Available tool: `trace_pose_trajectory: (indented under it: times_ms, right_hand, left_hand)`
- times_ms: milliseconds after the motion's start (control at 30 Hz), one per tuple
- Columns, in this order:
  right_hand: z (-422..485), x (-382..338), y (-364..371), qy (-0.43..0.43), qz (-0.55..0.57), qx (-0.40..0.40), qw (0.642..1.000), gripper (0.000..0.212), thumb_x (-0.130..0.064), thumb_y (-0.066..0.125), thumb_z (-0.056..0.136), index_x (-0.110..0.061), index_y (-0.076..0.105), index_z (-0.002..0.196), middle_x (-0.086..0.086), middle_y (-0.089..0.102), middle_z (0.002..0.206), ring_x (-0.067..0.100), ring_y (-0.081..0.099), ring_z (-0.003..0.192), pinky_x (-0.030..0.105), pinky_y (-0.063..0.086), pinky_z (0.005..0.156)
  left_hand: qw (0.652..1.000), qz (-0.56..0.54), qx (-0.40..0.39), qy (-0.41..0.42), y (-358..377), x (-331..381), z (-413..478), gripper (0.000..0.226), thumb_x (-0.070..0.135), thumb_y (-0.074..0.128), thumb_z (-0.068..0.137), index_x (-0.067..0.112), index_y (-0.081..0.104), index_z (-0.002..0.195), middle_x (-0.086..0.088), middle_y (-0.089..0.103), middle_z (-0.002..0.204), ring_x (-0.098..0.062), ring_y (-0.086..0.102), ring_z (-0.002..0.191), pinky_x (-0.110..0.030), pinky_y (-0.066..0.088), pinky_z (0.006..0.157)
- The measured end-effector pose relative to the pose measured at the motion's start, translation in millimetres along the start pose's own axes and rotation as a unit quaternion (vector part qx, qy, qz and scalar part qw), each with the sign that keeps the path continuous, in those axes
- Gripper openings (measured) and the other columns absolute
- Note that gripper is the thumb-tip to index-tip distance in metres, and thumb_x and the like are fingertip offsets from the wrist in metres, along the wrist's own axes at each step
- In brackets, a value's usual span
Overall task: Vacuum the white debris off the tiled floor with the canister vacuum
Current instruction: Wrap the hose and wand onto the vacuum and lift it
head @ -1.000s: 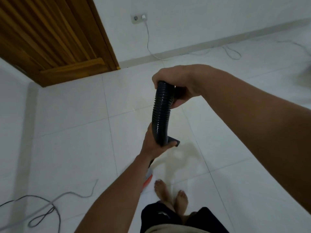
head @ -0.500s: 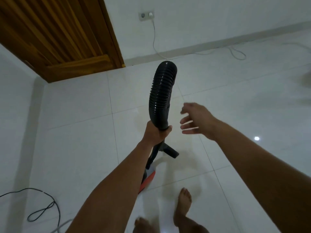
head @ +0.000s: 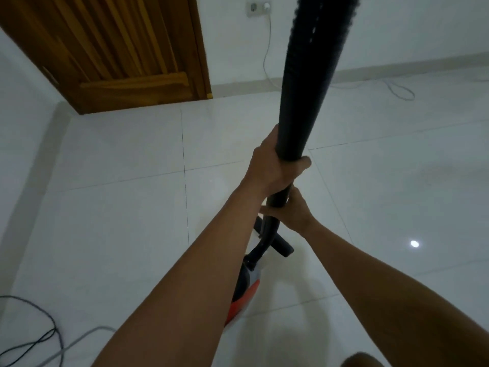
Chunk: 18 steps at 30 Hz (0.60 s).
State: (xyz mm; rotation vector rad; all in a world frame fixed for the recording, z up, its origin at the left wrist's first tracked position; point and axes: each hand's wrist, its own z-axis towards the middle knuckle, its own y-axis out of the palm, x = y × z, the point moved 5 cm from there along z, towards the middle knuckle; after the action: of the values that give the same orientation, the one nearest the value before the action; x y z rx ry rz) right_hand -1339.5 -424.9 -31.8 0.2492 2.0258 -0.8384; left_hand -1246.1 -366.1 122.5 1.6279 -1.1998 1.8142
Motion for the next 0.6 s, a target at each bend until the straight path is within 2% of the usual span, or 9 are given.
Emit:
trace_pose_trajectory:
  times_ms: [67, 167, 233, 300, 367, 433, 467, 533, 600]
  right_hand:
    - [7, 2, 12, -0.021, 0.027, 0.036, 0.999, 0.095, -0.069, 0.09, 0.051, -0.028, 0.054, 0.128, -0.008, 0.067, 0.118, 0.013, 0.066, 0.107, 0.038, 0.059, 0.092]
    - [22, 10, 24, -0.053, 0.082, 0.096, 0.991, 0.059, -0.036, 0.086, 0.074, -0.024, 0.057, 0.124, -0.006, 0.07, 0.107, 0.013, 0.069, 0.096, 0.035, 0.06, 0.085]
    - [34, 8, 27, -0.078, 0.1, 0.123, 0.984, 0.048, -0.024, 0.08, 0.077, -0.021, 0.058, 0.119, 0.001, 0.071, 0.1, 0.018, 0.071, 0.087, 0.041, 0.063, 0.081]
    - [42, 3, 32, -0.125, 0.103, 0.146, 0.976, 0.048, -0.026, 0.077, 0.077, -0.022, 0.057, 0.121, -0.001, 0.071, 0.099, 0.015, 0.072, 0.084, 0.038, 0.064, 0.074]
    - [48, 0, 41, -0.175, 0.095, 0.164, 0.966, 0.045, -0.029, 0.074, 0.08, -0.02, 0.059, 0.121, -0.006, 0.069, 0.097, 0.009, 0.069, 0.083, 0.027, 0.058, 0.069]
    - [54, 3, 49, -0.189, 0.108, 0.17, 0.961, 0.035, -0.023, 0.072, 0.079, -0.016, 0.059, 0.111, -0.006, 0.063, 0.087, 0.009, 0.063, 0.072, 0.019, 0.049, 0.059]
    - [58, 3, 52, -0.194, 0.115, 0.174, 0.958, 0.033, -0.021, 0.072, 0.079, -0.015, 0.058, 0.108, -0.005, 0.061, 0.084, 0.009, 0.06, 0.066, 0.017, 0.046, 0.053]
    - [69, 5, 58, -0.21, 0.131, 0.171, 0.954, 0.032, -0.02, 0.072, 0.079, -0.014, 0.057, 0.106, -0.004, 0.06, 0.081, 0.009, 0.057, 0.062, 0.016, 0.044, 0.047]
    - [75, 8, 66, -0.23, 0.141, 0.164, 0.949, 0.034, -0.023, 0.072, 0.077, -0.012, 0.057, 0.106, -0.003, 0.061, 0.082, 0.01, 0.058, 0.063, 0.019, 0.046, 0.05]
  left_hand:
    - [1.0, -0.016, -0.014, 0.018, 3, -5, 7, 0.055, 0.032, 0.078, 0.075, 0.019, 0.06, 0.126, 0.001, 0.069, 0.111, -0.015, 0.067, 0.101, -0.029, 0.053, 0.085]
    - [0.998, -0.022, -0.022, 0.049, 2, -15, 12, 0.059, 0.045, 0.081, 0.074, 0.022, 0.059, 0.125, 0.005, 0.067, 0.111, -0.013, 0.065, 0.104, -0.04, 0.055, 0.095]
    - [0.996, -0.041, -0.022, 0.077, -2, -31, 10, 0.071, 0.053, 0.081, 0.077, 0.027, 0.052, 0.136, 0.009, 0.064, 0.122, -0.01, 0.062, 0.113, -0.039, 0.054, 0.099]
    - [0.996, -0.041, -0.026, 0.081, -4, -74, 0, 0.082, 0.055, 0.078, 0.08, 0.031, 0.04, 0.148, 0.005, 0.054, 0.144, -0.015, 0.052, 0.133, -0.04, 0.047, 0.108]
    - [0.999, -0.011, -0.05, 0.015, 1, -151, -20, 0.082, 0.046, 0.074, 0.088, 0.036, 0.028, 0.155, -0.001, 0.035, 0.16, -0.019, 0.036, 0.145, -0.038, 0.036, 0.107]
    - [0.987, 0.056, -0.112, -0.104, 6, -249, -50, 0.082, 0.026, 0.07, 0.093, 0.038, 0.023, 0.158, -0.007, 0.029, 0.163, -0.021, 0.039, 0.141, -0.036, 0.035, 0.103]
    - [0.969, 0.116, -0.152, -0.155, 6, -295, -66, 0.087, 0.018, 0.069, 0.092, 0.039, 0.019, 0.159, -0.01, 0.029, 0.163, -0.022, 0.041, 0.139, -0.036, 0.037, 0.105]
    - [0.904, 0.249, -0.233, -0.259, 0, -380, -100, 0.1, 0.015, 0.07, 0.089, 0.04, 0.004, 0.161, -0.011, 0.031, 0.163, -0.026, 0.038, 0.143, -0.036, 0.037, 0.11]
    - [0.834, 0.34, -0.28, -0.333, -10, -448, -136, 0.114, 0.017, 0.072, 0.088, 0.039, -0.014, 0.159, -0.01, 0.032, 0.163, -0.028, 0.035, 0.146, -0.035, 0.039, 0.11]
